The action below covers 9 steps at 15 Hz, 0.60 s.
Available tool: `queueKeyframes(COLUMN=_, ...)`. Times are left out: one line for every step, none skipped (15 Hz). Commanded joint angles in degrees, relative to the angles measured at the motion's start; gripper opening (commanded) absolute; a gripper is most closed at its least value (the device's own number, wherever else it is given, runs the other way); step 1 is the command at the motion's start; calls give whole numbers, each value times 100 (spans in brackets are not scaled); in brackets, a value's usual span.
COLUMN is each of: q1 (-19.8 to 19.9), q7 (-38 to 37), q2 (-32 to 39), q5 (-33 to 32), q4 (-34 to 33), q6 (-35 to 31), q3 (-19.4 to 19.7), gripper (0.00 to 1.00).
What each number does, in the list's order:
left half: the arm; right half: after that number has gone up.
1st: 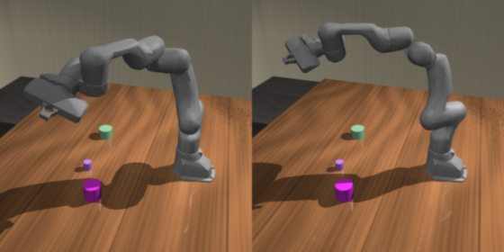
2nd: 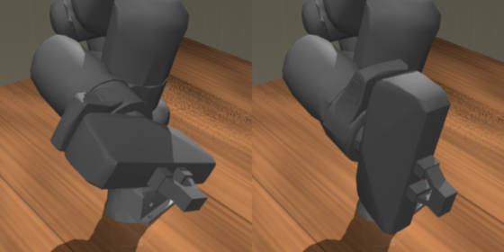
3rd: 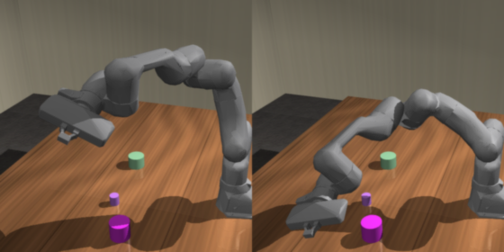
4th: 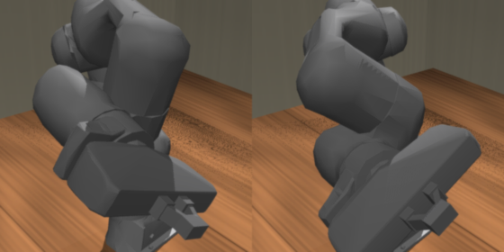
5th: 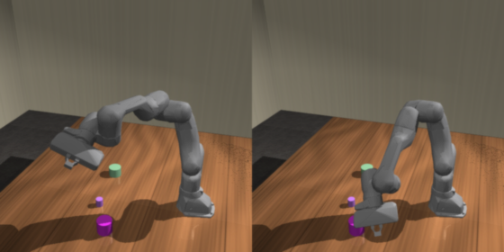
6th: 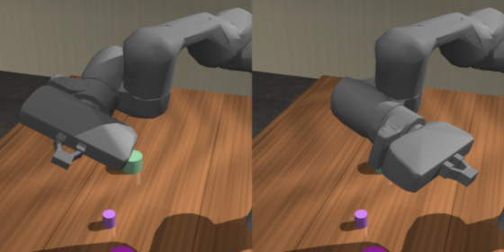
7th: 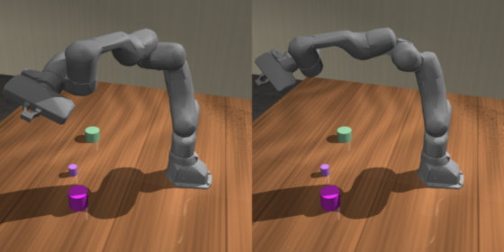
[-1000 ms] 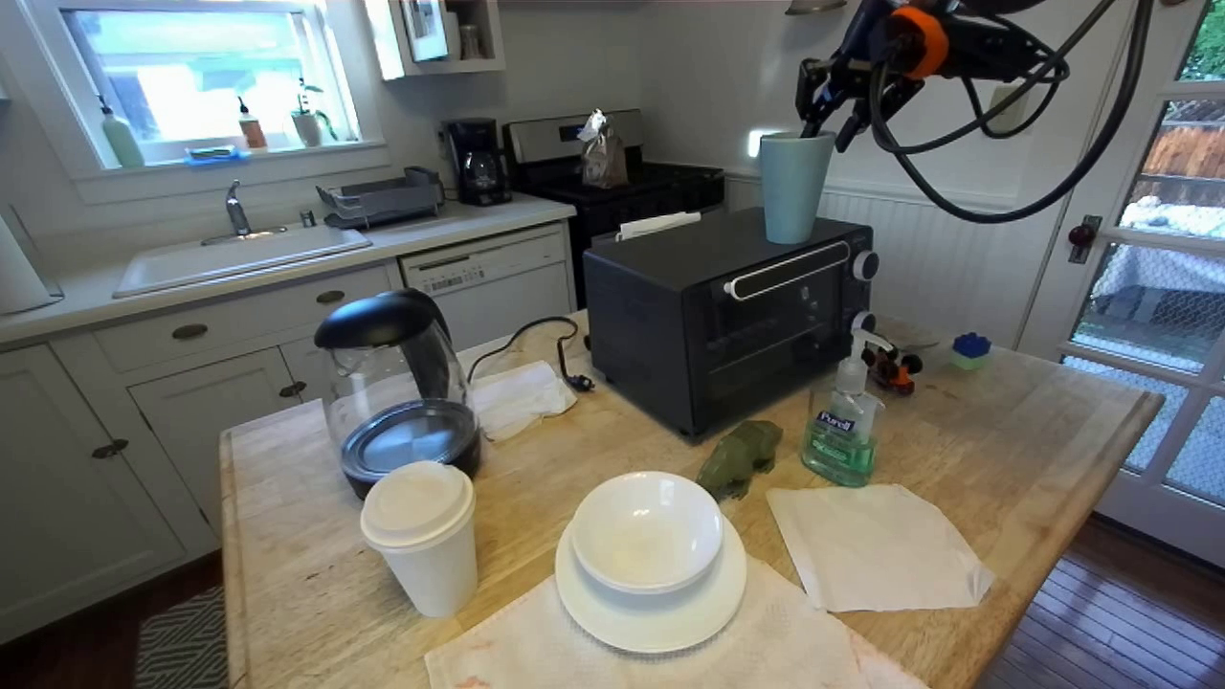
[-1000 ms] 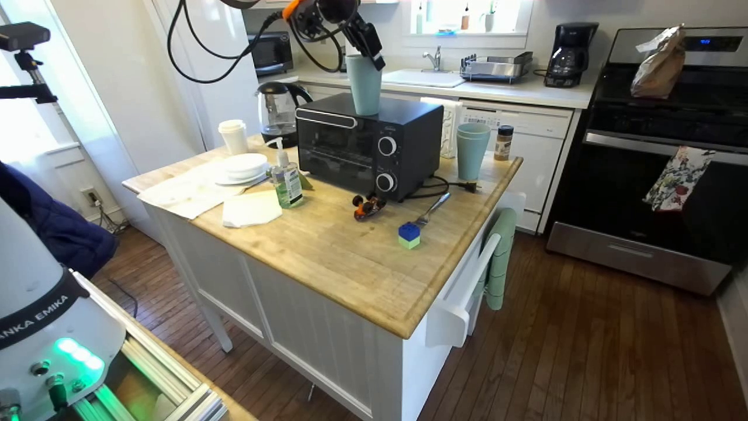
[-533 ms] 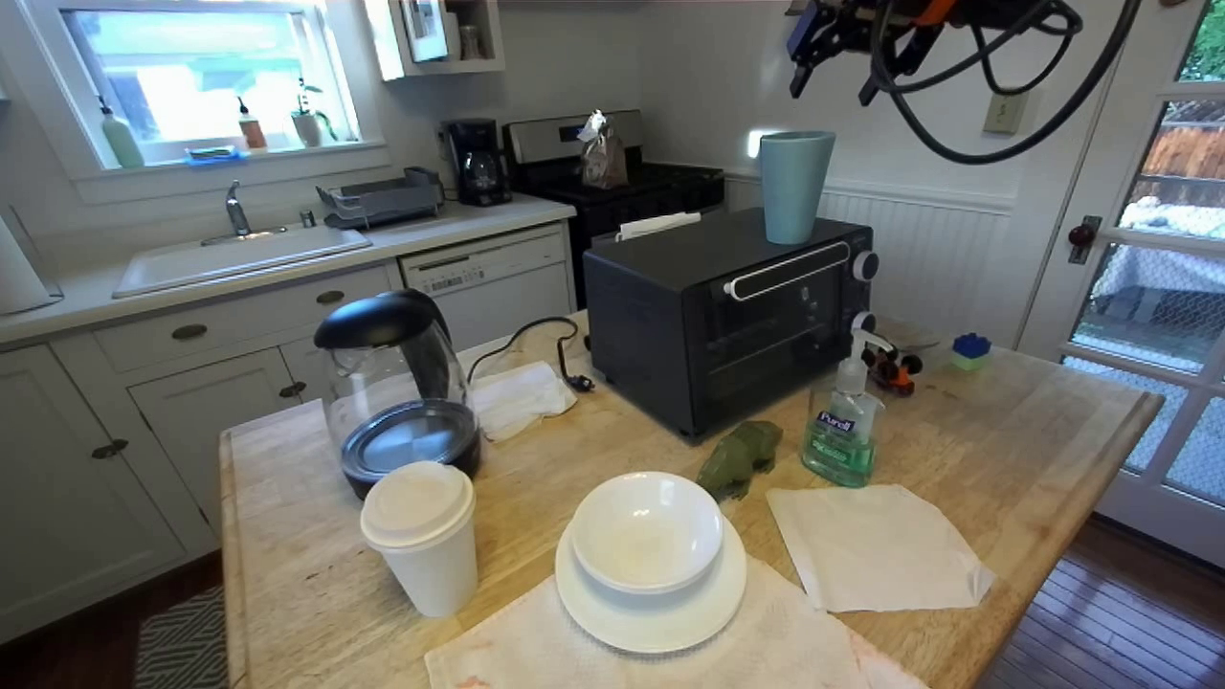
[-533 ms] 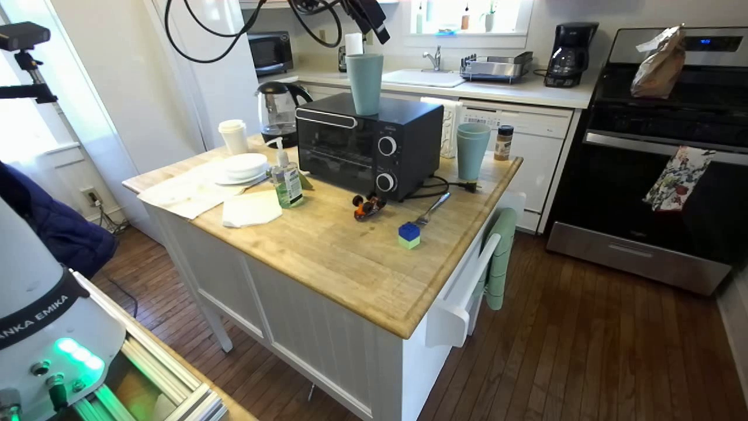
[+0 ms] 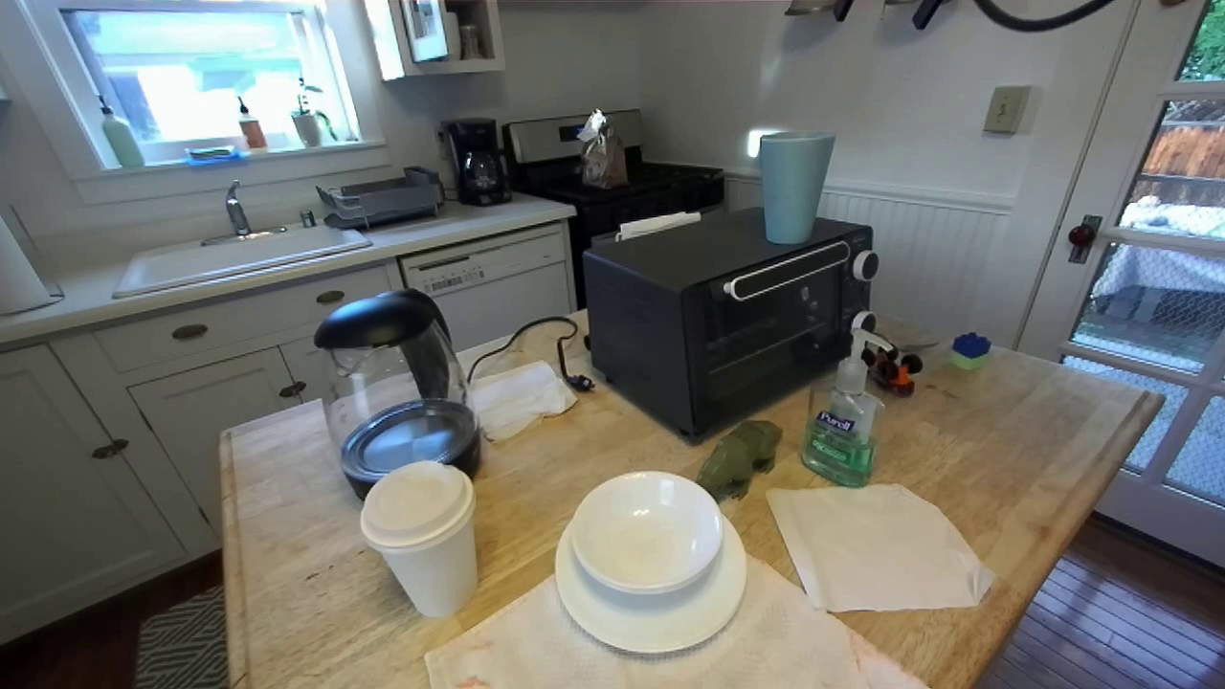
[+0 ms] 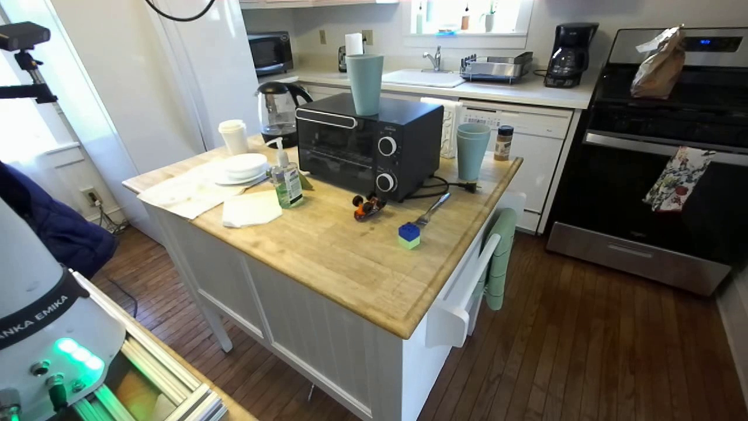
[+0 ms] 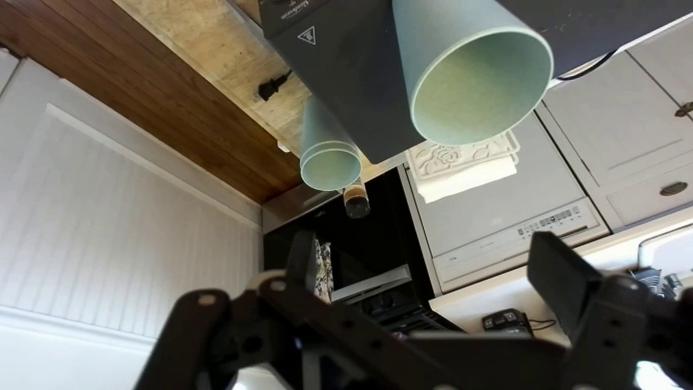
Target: Put the cup on top of the oven
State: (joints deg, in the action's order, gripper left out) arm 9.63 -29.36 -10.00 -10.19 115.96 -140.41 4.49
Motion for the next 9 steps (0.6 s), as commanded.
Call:
queueKeyframes(q1=46, q7=98, q2=-245, q5=81, q4=-170, q6=455, q3=-4, gripper=100)
queueKeyframes(q1=52, q7=151, q2=-315, q5=114, q4=-210, q6=496, q3=13, gripper=100)
queueKeyframes(q1=48, q7=210, q2=-369, q5=171, q4=-238, q6=499, q3=30, gripper=100)
queueKeyframes(q1=44, q7=260, q2=-428, q5=228, q4=-239, q6=386, q3=52, gripper=100)
queueKeyframes(q1=79, q7=78, q2=-296, q5=52, q4=-191, q6=343, q3=-28, gripper=100)
queueKeyframes(q1=86, q7=108, q2=-344, q5=83, q4=-217, q6=343, q3=-21, gripper=100)
queueKeyframes(q1=91, q7=127, q2=-376, q5=98, q4=-234, q6=343, q3=-18, gripper=100)
queueKeyframes(q1=93, q7=134, q2=-392, q5=108, q4=-235, q6=343, q3=-17, gripper=100)
queueKeyframes(q1=94, q7=136, q2=-393, q5=111, q4=-235, q6=343, q3=-16, gripper=100)
